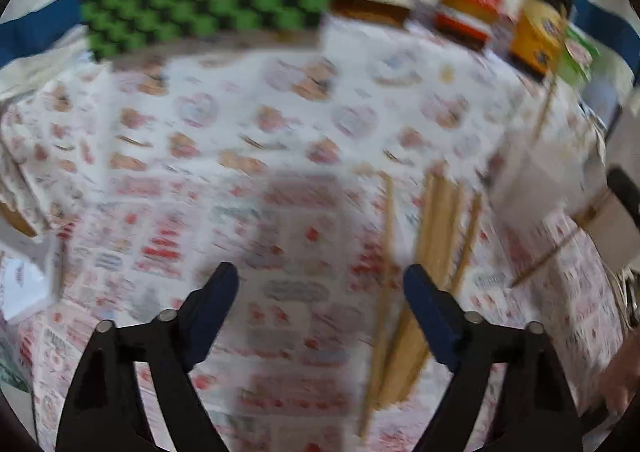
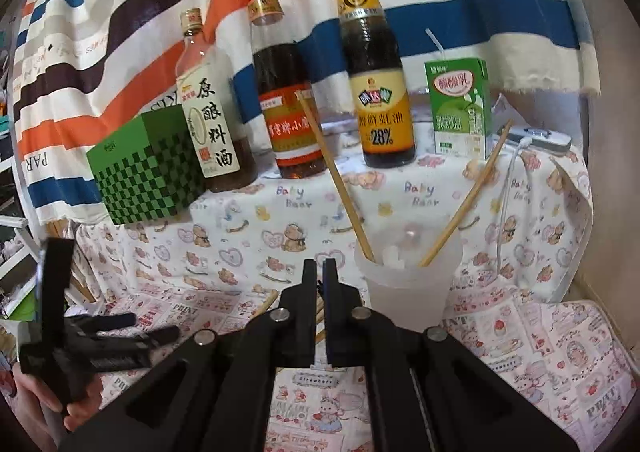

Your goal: Organize utensils

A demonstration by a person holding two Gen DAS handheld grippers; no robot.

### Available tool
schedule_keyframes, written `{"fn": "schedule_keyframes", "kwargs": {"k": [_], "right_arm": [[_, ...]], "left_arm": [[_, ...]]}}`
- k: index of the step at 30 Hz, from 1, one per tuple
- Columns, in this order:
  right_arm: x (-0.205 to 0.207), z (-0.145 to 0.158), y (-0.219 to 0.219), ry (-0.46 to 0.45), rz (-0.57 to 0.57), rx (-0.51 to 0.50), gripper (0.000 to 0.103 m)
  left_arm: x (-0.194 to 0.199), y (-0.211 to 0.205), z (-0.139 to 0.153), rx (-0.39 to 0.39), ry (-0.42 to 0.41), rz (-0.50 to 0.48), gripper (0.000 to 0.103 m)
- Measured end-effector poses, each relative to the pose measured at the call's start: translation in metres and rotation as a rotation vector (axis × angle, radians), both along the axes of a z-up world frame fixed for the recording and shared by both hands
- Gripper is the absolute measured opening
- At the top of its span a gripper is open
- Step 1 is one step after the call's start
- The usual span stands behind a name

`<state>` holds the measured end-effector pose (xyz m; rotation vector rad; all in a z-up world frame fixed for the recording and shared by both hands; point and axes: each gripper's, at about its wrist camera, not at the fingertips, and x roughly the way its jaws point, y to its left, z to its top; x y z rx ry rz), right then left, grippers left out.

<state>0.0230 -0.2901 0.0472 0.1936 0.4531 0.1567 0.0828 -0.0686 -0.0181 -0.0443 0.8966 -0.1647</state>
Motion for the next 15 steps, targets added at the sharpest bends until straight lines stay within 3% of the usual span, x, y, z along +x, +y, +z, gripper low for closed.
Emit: {"fn": "schedule_keyframes", "kwargs": {"k": [2,3,6,8,15], "right_arm": [[-0.003,0.002,0.003,-0.011,-0.004,-0.030,0.002],[-0.005,0.003,0.006,-0.018,-0.005,-0.040,0.002],[-0.008,0.004,0.008,-0.029,-0.001,-0.050,0.002],[-0.008,0.002,0.007,-0.014,0.025,-0.032,0.002],[-0.004,-0.004,0.003,0.016,0.017,-0.008,0.002]], "left_arm": [[0.003,-0.007,-0.009,-0.068,0.089,-0.022,0.079],[0.004,-0.009,-0.014,-0.089,0.124,-0.034,0.069],[0.004,-0.019,-0.022,-0.001,0.126,0.002,0.050],[0.005,-0.021,-0.025,0.027,0.128,0.019,0.047],[0.007,-0.014,-0.029,-0.003,0.151,0.001,0.038]]}}
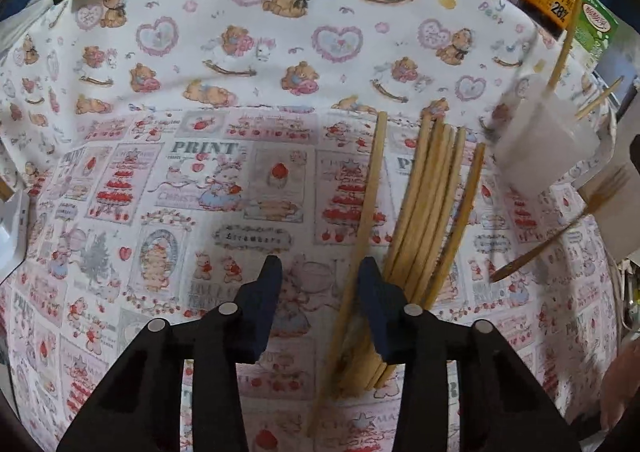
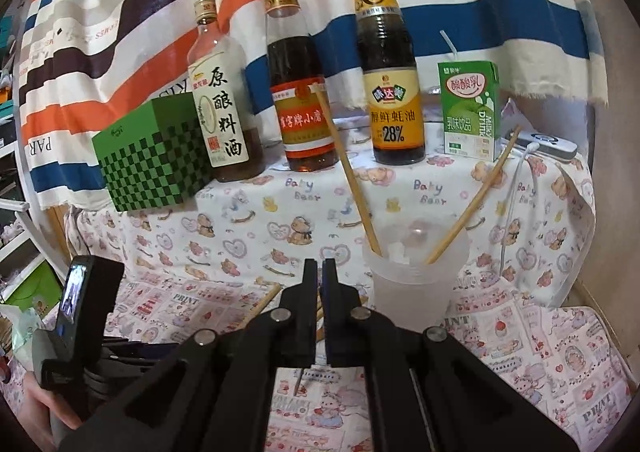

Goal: Organize utensils
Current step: 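Grasp a chopstick with the left gripper and lift it upright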

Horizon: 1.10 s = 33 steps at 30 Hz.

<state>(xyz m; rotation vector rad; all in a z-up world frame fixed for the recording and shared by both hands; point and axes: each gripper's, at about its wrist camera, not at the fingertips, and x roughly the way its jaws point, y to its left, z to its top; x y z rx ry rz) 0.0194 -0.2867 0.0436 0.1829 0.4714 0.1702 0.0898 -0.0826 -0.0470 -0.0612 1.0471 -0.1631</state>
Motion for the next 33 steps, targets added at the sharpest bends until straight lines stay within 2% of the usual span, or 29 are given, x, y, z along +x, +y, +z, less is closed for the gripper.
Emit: {"fn": "schedule_keyframes", "kwargs": {"k": [4,5,6,7,8,10,13,15,17,19,21,25,28,33], "right_arm": [[-0.003,0.004,-0.002,-0.017,-0.012,0.001,0.002],[-0.003,0.004,-0.002,-0.020,-0.012,-0.001,0.002],[-0.003,0.004,-0.002,-0.019,-0.008,-0.002,0.002],[-0.002,0.004,-0.001,-0.015,-0.001,-0.005,0.002],[-0.002,0.003,0.000,-0.011,0.002,-0.007,0.002],[0.001,0.001,0.001,0.001,0.005,-0.014,0.002],[0.006,-0.005,0.002,0.033,0.001,-0.024,0.002],[0.008,-0.007,0.002,0.052,0.004,-0.028,0.002],[0.009,-0.008,0.002,0.064,0.015,-0.025,0.002],[0.010,-0.008,0.003,0.080,0.017,-0.032,0.003],[0.010,-0.007,0.005,0.100,0.027,-0.036,0.006],[0.004,0.001,0.003,0.111,0.053,-0.010,0.024],[0.000,0.003,0.005,0.143,0.080,0.011,0.024],[0.003,-0.020,0.015,0.264,0.078,-0.081,0.026]], "left_arm": [[-0.003,-0.007,0.000,0.055,-0.014,-0.047,0.036],[-0.004,-0.011,0.000,0.081,-0.020,-0.058,0.030],[-0.006,-0.016,-0.001,0.104,-0.027,-0.073,0.018],[-0.008,-0.019,-0.001,0.108,-0.029,-0.085,0.010],[-0.009,-0.021,-0.001,0.095,-0.019,-0.100,0.007],[-0.010,-0.021,0.001,0.054,-0.012,-0.119,0.006],[-0.014,-0.018,0.015,0.026,-0.072,-0.114,0.006],[-0.019,-0.011,0.031,-0.029,-0.136,-0.101,0.006],[-0.025,-0.001,0.049,-0.118,-0.224,-0.075,0.005],[-0.034,0.009,0.065,-0.168,-0.320,-0.045,0.005],[-0.041,0.018,0.078,-0.176,-0.393,-0.019,0.005],[-0.050,0.034,0.094,-0.228,-0.483,0.018,0.005],[-0.055,0.051,0.103,-0.264,-0.541,0.042,0.005],[-0.069,0.058,0.118,-0.239,-0.624,0.094,0.005]]}}
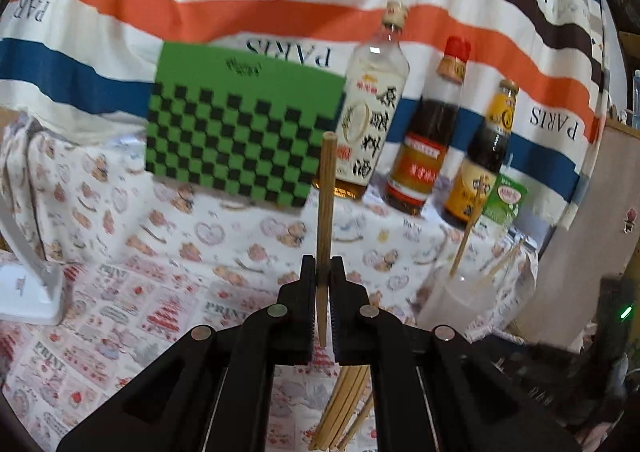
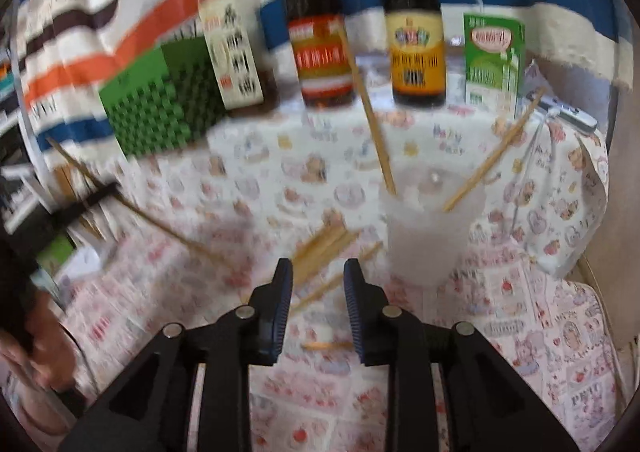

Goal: Organize utensils
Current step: 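Grasp a chopstick with the left gripper and lift it upright, then carry the upright chopstick toward the cup with the left gripper while the right hovers open by the cup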

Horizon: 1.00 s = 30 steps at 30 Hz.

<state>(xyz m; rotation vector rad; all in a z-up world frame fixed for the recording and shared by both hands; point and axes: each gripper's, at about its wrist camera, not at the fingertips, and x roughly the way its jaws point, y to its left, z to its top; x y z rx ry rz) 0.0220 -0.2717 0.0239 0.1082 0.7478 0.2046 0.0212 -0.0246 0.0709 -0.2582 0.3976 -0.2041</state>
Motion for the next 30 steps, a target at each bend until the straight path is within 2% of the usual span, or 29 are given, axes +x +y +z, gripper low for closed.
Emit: {"fn": "schedule_keyframes", "kwargs": {"k": [3,5,6,10,13,15,18,21,23,26,30], "right_arm": [[0.011,-0.020,-0.005,0.094,-0.054,-0.004,0.033],[0.021,-0.033,-0.014,0.182,-0.146,-0.031,0.033],[0.025,-0.039,-0.022,0.228,-0.201,-0.034,0.033],[0.034,-0.056,-0.060,0.320,-0.328,0.123,0.039],[0.034,-0.061,-0.068,0.365,-0.323,0.200,0.039],[0.033,-0.060,-0.070,0.377,-0.310,0.266,0.039],[0.026,-0.060,-0.064,0.364,-0.324,0.282,0.039],[0.029,-0.065,-0.052,0.370,-0.304,0.254,0.039],[0.032,-0.068,-0.054,0.353,-0.346,0.216,0.039],[0.033,-0.066,-0.055,0.322,-0.405,0.092,0.039],[0.039,-0.068,-0.056,0.335,-0.359,0.080,0.039]], "left_arm": [[-0.002,0.001,0.002,0.015,0.015,0.031,0.005],[-0.002,0.003,0.000,0.023,0.033,0.093,0.005],[-0.001,0.004,0.000,0.022,0.032,0.094,0.005],[0.003,0.010,-0.004,-0.008,0.052,0.099,0.005],[0.006,0.015,-0.007,-0.060,0.065,0.069,0.005],[0.006,0.017,-0.009,-0.069,0.059,0.076,0.005],[0.005,0.017,-0.009,-0.038,0.031,0.106,0.005],[0.007,0.016,-0.012,-0.032,0.035,0.108,0.005],[0.009,0.017,-0.015,-0.033,0.038,0.116,0.005],[0.010,0.017,-0.017,-0.013,0.030,0.132,0.005],[0.009,0.014,-0.016,0.035,0.010,0.165,0.005]]}}
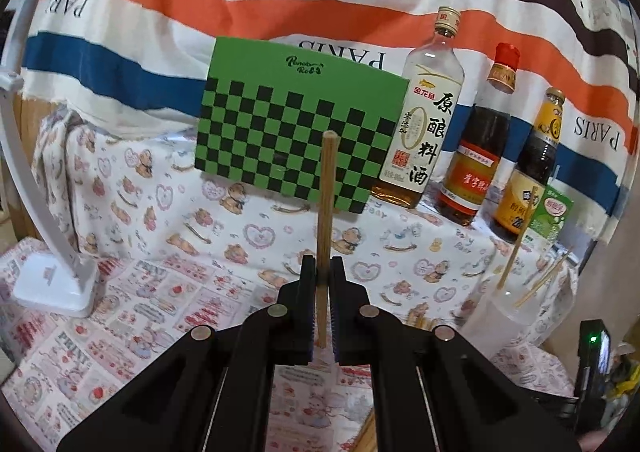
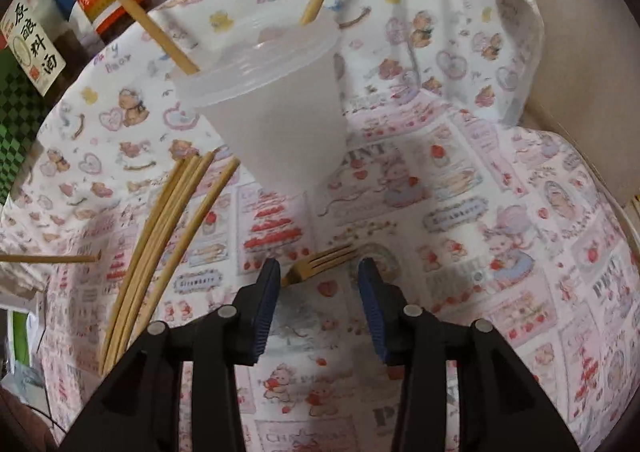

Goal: Organize utensils
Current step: 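Carry the upright chopstick toward the cup with the left gripper while the right hovers open by the cup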

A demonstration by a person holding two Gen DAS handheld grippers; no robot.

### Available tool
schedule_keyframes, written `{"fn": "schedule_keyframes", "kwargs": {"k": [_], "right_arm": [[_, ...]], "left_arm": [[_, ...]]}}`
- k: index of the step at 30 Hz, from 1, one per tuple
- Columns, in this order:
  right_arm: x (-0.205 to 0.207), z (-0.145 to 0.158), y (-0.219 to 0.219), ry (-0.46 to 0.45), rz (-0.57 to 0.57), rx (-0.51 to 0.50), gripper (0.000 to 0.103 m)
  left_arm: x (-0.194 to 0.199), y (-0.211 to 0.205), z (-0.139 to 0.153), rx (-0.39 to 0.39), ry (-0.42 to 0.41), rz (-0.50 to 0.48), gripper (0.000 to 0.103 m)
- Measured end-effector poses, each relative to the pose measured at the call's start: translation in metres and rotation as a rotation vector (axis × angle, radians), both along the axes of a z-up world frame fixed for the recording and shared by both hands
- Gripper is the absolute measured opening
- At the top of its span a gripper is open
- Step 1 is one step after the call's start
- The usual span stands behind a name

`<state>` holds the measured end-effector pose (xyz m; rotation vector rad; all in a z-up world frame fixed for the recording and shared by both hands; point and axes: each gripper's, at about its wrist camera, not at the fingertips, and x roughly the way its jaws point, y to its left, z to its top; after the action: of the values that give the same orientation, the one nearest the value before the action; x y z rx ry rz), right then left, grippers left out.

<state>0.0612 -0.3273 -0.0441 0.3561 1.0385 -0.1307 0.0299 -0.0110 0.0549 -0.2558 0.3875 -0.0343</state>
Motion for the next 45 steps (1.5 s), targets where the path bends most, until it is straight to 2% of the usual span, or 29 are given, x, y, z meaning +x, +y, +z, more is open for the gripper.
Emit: {"fn": "schedule_keyframes", "kwargs": {"k": [6,11,14,16,17,18,20,22,24,27,28,31,33,39,45], "right_arm": [[0.009,-0.003,-0.002,-0.037,0.041,-0.020,0.039],[0.015,-0.007,-0.004,-0.054,0.060,-0.061,0.026],[0.016,-0.007,-0.003,-0.043,0.090,-0.059,0.025],[0.012,-0.006,-0.007,-0.030,0.067,-0.011,0.027],[0.010,-0.004,-0.011,-0.028,0.051,0.022,0.037],[0.009,-0.002,-0.013,-0.023,0.050,0.052,0.041],[0.005,0.000,-0.015,-0.001,0.072,0.142,0.042],[-0.001,0.002,-0.021,0.007,0.043,0.263,0.042],[-0.003,0.001,-0.020,0.016,0.037,0.303,0.042],[0.002,-0.003,-0.015,0.015,0.020,0.205,0.041],[0.003,-0.003,-0.012,-0.007,0.016,0.166,0.035],[0.014,-0.001,0.003,-0.028,0.086,0.018,0.041],[0.017,-0.003,0.009,-0.039,0.102,-0.041,0.041],[0.012,-0.002,0.015,-0.027,0.107,-0.072,0.041],[0.014,-0.006,0.027,-0.050,0.125,-0.170,0.036]], "left_arm": [[0.001,-0.002,-0.002,0.012,0.003,-0.008,0.005],[0.002,-0.003,-0.003,0.013,0.010,-0.014,0.005],[0.002,-0.003,-0.003,0.011,0.011,-0.011,0.005],[0.002,-0.002,-0.002,0.010,0.011,-0.011,0.005],[0.002,-0.002,-0.003,0.011,0.009,-0.011,0.005],[0.002,-0.002,-0.002,0.011,0.007,-0.010,0.005],[0.002,-0.001,-0.002,0.011,0.004,-0.006,0.005],[0.001,0.000,-0.001,0.009,0.003,-0.002,0.005],[0.001,0.000,-0.001,0.008,0.002,-0.001,0.005],[0.001,0.001,-0.001,0.011,0.003,-0.002,0.005],[0.001,0.002,-0.002,0.003,0.006,-0.010,0.005],[0.004,0.006,-0.004,-0.043,0.027,-0.030,0.005],[0.006,0.008,-0.006,-0.061,0.038,-0.028,0.005],[0.007,0.014,-0.007,-0.090,0.046,-0.021,0.005],[0.005,0.009,-0.005,-0.055,0.021,-0.025,0.005]]}}
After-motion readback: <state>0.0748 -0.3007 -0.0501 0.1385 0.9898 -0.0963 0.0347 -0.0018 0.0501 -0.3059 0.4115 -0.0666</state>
